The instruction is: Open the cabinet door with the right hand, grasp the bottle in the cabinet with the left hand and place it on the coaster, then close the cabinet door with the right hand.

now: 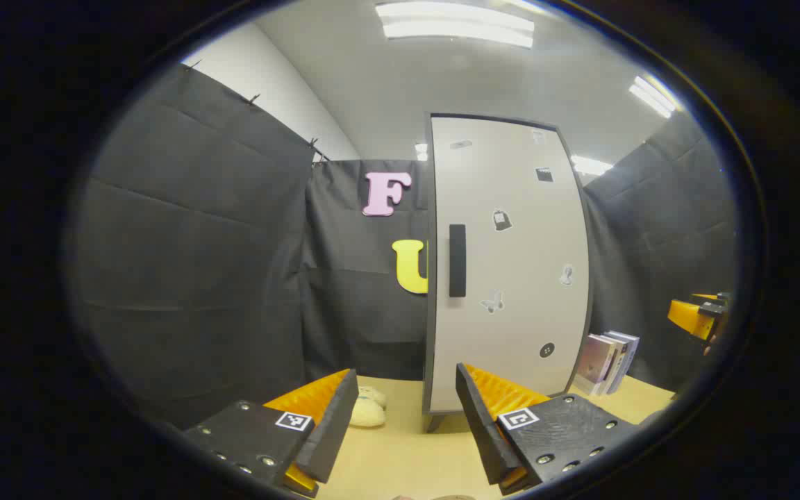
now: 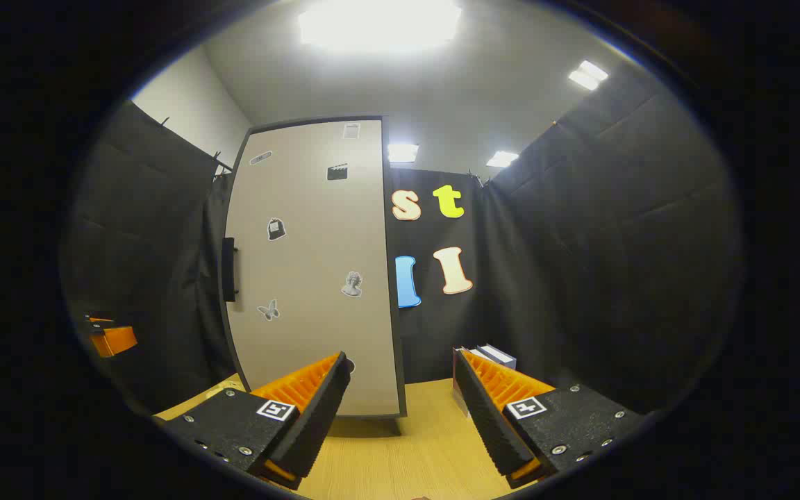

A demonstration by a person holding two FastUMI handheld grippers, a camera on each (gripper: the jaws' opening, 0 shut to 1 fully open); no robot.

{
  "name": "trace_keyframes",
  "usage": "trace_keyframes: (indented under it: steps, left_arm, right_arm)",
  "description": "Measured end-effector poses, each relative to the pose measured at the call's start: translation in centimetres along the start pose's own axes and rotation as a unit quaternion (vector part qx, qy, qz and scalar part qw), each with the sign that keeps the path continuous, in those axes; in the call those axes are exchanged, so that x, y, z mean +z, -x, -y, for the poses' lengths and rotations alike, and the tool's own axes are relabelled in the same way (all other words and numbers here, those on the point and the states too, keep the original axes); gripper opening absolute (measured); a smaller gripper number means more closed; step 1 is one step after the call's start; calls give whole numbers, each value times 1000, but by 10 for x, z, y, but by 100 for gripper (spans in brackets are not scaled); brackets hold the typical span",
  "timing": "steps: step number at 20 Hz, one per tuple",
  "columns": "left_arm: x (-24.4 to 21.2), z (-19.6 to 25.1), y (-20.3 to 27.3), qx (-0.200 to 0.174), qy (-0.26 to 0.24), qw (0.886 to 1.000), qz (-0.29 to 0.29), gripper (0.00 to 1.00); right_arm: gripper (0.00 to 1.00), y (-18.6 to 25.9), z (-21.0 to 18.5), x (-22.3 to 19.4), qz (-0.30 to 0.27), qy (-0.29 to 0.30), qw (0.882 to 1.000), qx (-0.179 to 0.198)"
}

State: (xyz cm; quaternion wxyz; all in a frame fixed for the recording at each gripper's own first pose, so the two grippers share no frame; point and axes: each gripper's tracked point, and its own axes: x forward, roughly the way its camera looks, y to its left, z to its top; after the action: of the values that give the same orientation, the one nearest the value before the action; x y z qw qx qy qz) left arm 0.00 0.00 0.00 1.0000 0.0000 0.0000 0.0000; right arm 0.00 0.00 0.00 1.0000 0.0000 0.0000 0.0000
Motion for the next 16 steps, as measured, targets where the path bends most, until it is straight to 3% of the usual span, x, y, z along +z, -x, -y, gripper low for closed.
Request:
trace_keyframes:
  steps: [15,16]
  left_arm:
    - [8,-11,-1,14,-8,1000,10,82]
    - [8,-13,0,14,-10,1000,11,87]
  right_arm:
    - [94,-7,1,-3,-9,0,1000,3]
    - [94,-8,0,-2,-9,-1,1000,4]
